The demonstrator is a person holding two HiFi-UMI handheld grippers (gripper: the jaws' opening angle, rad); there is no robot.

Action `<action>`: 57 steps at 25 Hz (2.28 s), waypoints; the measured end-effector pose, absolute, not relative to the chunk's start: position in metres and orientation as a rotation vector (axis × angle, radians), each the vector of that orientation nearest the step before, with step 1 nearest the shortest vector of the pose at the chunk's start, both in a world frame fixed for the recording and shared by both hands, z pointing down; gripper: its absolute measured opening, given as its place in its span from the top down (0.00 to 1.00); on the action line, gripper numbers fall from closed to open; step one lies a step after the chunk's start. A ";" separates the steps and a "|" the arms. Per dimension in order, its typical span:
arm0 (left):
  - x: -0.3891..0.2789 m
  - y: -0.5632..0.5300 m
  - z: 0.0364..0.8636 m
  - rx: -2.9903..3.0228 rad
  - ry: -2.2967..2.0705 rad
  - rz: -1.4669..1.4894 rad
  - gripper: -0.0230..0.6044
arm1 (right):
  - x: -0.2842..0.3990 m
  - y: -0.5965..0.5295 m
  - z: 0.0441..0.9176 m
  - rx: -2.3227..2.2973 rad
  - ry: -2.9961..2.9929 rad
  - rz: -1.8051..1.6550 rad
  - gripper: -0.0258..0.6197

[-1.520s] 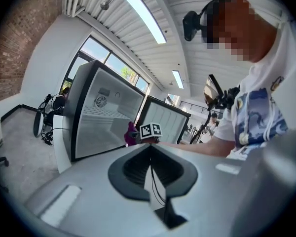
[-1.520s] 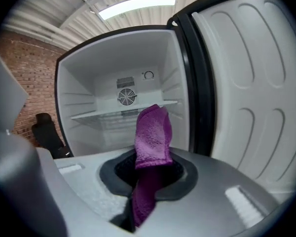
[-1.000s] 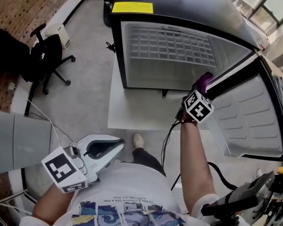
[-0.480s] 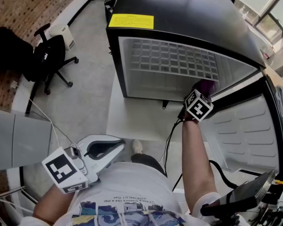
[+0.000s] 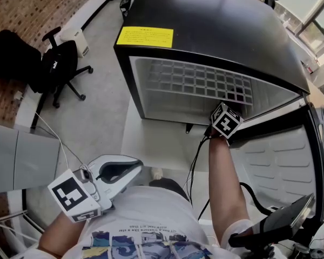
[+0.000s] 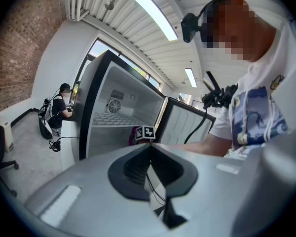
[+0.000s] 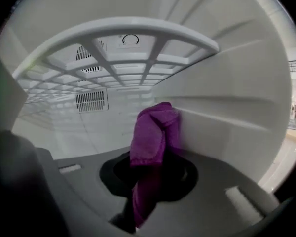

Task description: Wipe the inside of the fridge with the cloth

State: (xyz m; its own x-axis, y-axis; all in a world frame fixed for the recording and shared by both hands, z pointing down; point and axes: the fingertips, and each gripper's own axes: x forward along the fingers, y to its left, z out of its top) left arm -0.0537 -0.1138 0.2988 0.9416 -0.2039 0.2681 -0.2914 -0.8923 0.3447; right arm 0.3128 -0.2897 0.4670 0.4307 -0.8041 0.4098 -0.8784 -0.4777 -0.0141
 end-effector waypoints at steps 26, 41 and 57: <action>-0.034 -0.123 0.328 2.708 -0.438 0.360 0.96 | 0.313 -0.343 0.494 2.312 -1.663 0.317 0.88; -0.036 -0.128 0.329 2.699 -0.471 0.346 0.95 | 0.302 -0.362 0.497 2.231 -1.759 0.310 0.88; -0.054 -0.121 0.332 2.681 -0.522 0.327 0.96 | 0.244 -0.380 0.492 2.116 -1.912 0.284 0.88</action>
State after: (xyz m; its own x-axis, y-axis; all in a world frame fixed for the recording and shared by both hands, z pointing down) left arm -0.0542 -0.1212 0.3316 0.9035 -0.3106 0.2953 -0.4012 -0.8554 0.3275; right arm 0.2443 -0.3796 0.4918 0.1073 -0.9397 0.3249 -0.9935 -0.0889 0.0709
